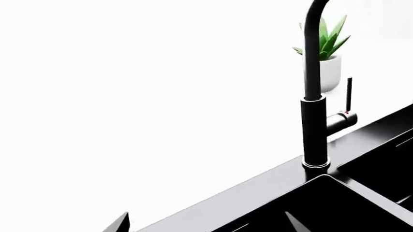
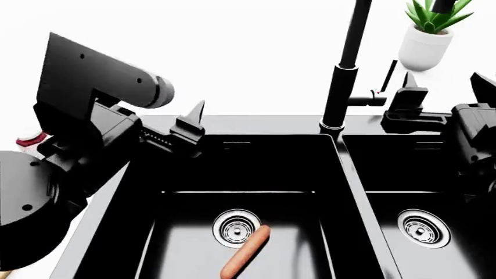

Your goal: Pick the sausage from the counter and place it in the sink. Then turn on the sink faucet.

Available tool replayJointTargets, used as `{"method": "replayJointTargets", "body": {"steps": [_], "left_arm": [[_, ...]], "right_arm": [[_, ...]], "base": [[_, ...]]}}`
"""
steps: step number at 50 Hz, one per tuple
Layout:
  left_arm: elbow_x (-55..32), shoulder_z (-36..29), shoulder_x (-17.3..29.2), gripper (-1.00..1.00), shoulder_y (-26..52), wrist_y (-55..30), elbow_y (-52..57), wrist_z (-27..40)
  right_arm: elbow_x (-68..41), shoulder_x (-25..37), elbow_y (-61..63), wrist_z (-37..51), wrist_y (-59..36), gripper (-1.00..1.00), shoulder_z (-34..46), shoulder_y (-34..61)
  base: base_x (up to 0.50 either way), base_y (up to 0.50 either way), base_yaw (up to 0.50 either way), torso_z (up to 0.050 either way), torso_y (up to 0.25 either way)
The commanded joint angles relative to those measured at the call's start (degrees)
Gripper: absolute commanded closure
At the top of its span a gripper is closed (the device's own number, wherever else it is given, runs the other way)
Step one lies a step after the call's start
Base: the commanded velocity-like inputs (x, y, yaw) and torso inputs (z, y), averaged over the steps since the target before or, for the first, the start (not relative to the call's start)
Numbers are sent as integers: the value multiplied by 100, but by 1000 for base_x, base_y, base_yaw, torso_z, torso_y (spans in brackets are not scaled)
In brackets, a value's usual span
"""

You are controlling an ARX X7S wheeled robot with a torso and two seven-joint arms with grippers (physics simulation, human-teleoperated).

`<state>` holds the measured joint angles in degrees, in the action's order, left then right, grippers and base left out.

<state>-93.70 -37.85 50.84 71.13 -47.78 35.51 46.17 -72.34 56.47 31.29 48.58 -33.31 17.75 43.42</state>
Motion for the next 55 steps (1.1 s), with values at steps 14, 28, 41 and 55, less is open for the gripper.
{"method": "replayJointTargets", "body": {"steps": [14,28,41,55], "left_arm": [[-156,232,323,-100,-433,382,866,853],[-87,265,385,-100,-553,459,999,893],[-62,248,377,-100,-589,463,1045,924],[47,239,389,-100,-705,501,1021,854]], "right_arm": [[790,-703,-1708,-605,-399,-100,599,1274],[1279,-1062,-2539,-869,-327,-100,878,1552],[1932,-1455,-3520,-1156,-245,-100,1272,1982],[2394,-1913,-4678,-1777,63,-100,1541,2456]], "base": [[0,0,0,0,0],[0,0,0,0,0],[0,0,0,0,0],[0,0,0,0,0]]}}
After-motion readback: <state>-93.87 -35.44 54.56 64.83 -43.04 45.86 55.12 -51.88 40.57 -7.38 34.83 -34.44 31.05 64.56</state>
